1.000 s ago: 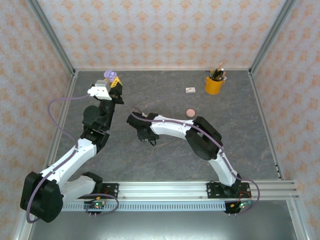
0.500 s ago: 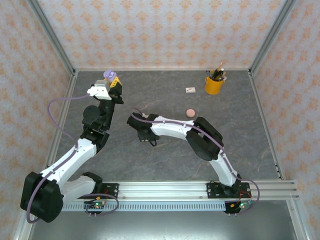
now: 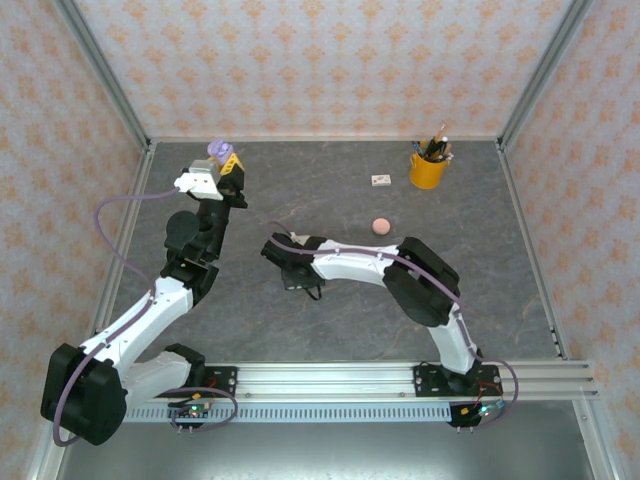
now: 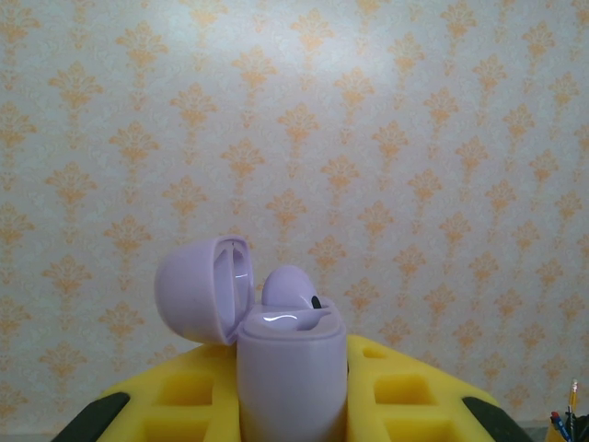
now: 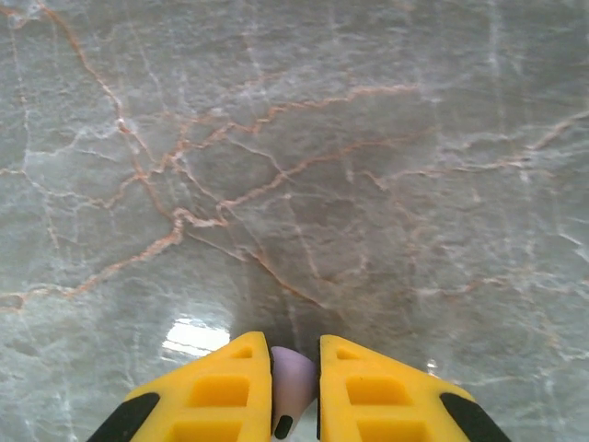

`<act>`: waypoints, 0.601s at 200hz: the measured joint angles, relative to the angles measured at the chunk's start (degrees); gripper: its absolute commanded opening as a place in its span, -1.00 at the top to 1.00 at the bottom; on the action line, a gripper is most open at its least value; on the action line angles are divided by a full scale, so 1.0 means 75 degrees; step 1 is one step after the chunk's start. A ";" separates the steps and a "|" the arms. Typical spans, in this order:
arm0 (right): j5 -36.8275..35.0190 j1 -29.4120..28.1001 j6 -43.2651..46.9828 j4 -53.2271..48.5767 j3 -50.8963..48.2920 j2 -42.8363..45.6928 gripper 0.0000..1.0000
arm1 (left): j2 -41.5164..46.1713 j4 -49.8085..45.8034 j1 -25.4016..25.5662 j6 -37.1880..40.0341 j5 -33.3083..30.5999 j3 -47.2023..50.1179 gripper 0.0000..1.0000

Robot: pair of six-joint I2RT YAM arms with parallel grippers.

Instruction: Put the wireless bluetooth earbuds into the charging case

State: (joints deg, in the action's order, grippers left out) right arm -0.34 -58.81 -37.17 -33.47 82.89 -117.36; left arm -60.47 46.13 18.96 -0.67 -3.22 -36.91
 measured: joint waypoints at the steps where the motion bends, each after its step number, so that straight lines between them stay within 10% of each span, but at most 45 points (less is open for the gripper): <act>1: -0.0006 0.0006 0.0003 0.0017 -0.0032 0.0026 0.70 | 0.0000 0.0000 0.0000 0.0000 0.0003 0.0000 1.00; 120: -0.0510 0.0953 0.0603 0.1288 -0.2020 0.2658 0.70 | 0.0128 -0.0058 0.0000 0.0003 0.1612 0.0003 1.00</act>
State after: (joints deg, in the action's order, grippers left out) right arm -4.16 -51.66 -32.64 -23.81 67.75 -97.43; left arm -59.51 45.69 18.96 -0.64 8.86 -36.88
